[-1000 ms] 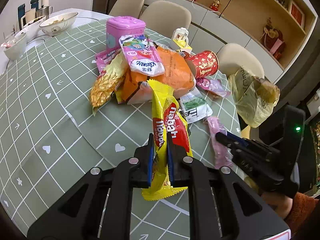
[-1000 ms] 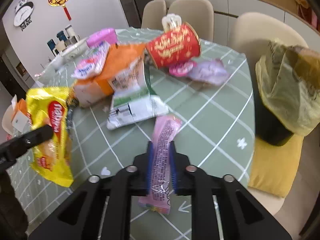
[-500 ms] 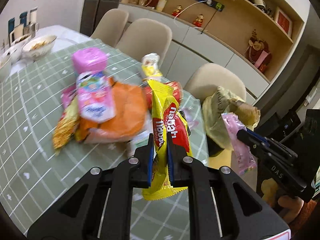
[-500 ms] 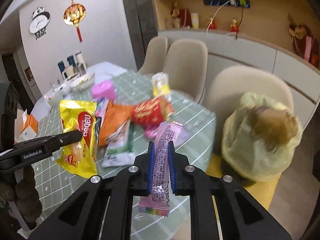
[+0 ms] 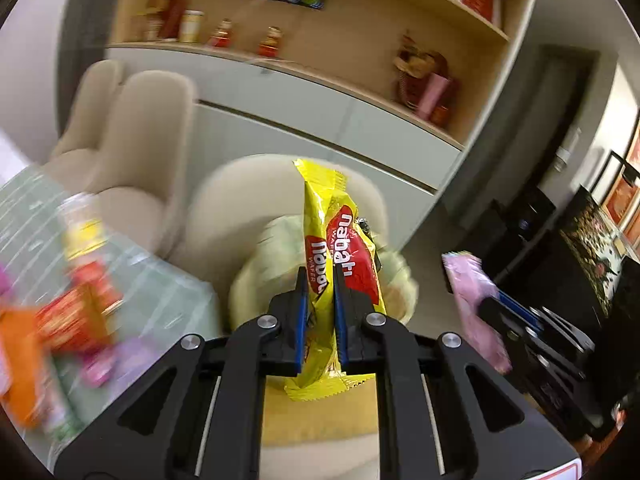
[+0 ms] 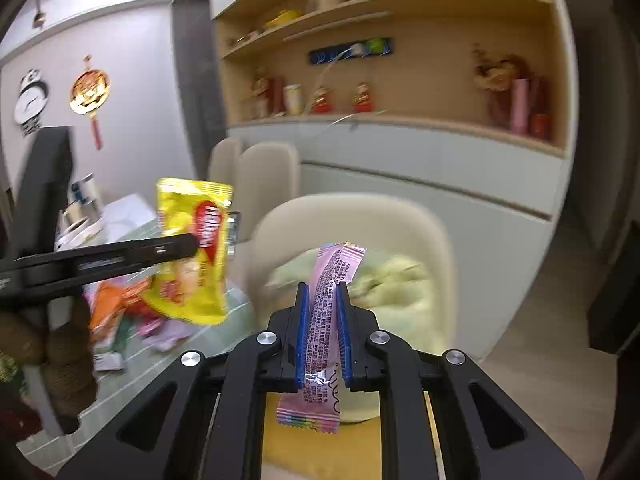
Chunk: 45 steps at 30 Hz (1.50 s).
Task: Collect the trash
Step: 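Carry both wrappers to the yellow-lined bin and open both tools to drop them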
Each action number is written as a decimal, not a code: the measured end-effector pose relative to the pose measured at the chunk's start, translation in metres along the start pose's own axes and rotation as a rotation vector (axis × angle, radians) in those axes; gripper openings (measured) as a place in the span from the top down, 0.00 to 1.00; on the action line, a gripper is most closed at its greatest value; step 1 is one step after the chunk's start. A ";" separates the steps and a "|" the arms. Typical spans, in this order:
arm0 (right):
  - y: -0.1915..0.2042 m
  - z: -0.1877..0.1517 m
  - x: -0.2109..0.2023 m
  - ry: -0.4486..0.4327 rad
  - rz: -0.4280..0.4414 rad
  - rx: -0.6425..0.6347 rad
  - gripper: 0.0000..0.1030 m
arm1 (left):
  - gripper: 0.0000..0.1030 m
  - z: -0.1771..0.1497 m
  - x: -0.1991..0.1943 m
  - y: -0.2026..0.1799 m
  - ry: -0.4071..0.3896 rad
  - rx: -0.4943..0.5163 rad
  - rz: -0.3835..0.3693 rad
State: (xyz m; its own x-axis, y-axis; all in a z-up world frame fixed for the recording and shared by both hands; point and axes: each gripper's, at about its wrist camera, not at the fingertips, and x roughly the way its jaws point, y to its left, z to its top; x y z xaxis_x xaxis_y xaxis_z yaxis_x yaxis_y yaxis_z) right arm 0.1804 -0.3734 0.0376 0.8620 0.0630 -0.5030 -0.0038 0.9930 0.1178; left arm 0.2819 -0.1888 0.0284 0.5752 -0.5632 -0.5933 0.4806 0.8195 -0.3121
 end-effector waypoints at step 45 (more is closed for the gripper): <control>-0.057 0.030 0.176 0.151 0.017 0.023 0.74 | 0.56 -0.006 0.038 0.011 0.067 -0.089 0.228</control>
State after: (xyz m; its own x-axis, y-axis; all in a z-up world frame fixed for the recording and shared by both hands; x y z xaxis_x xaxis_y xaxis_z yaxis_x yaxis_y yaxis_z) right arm 0.3477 -0.4223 -0.0319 0.7759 0.0958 -0.6235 -0.0050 0.9893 0.1459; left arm 0.3049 -0.2009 -0.0021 0.6153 -0.3572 -0.7027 0.2820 0.9322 -0.2269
